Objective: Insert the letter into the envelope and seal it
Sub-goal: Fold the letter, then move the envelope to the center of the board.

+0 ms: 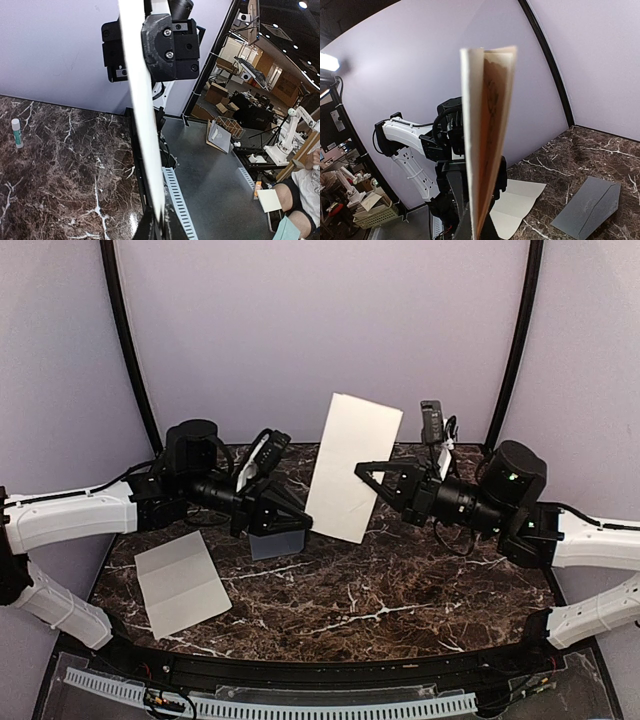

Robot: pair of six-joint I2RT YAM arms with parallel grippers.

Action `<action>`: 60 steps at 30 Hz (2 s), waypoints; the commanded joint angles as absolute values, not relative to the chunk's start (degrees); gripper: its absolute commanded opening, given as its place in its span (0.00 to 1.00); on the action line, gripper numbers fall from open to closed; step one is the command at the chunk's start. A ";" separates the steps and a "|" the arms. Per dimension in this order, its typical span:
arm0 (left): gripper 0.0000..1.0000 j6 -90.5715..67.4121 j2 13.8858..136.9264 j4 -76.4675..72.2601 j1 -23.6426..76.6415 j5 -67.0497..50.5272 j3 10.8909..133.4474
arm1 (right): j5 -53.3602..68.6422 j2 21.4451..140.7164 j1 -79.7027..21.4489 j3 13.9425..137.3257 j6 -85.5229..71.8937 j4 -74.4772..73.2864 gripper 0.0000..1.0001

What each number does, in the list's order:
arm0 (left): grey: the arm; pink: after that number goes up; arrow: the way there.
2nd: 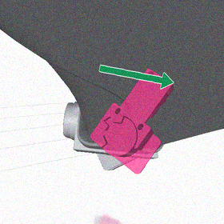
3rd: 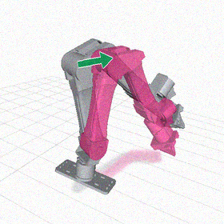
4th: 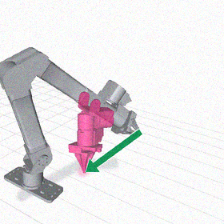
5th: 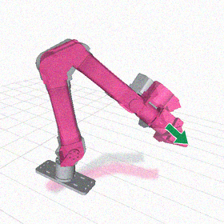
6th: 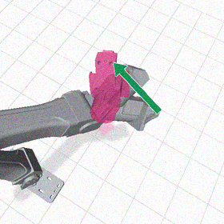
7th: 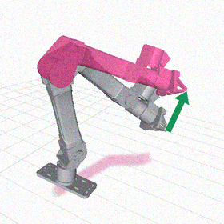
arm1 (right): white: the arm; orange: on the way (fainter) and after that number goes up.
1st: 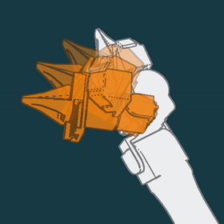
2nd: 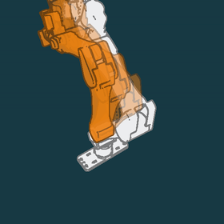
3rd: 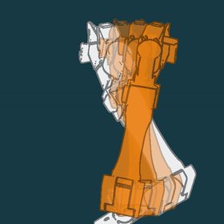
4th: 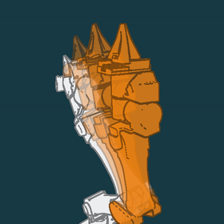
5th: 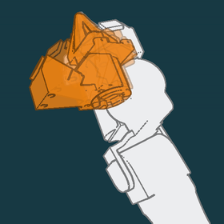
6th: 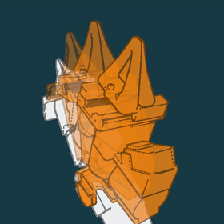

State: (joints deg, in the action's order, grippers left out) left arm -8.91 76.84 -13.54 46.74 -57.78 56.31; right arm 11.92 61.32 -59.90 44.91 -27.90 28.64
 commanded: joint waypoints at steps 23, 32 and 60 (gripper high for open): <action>0.32 -15.82 71.90 -22.02 42.99 -57.85 55.36 | 21.97 70.84 -63.71 51.59 -24.72 16.27 0.00; 0.01 -16.02 71.98 -22.47 42.70 -58.45 55.44 | 22.24 71.37 -63.74 51.87 -24.44 15.36 0.00; 0.27 -17.02 70.17 -23.51 40.70 -58.40 55.12 | 21.21 70.36 -63.76 51.16 -24.39 14.13 0.00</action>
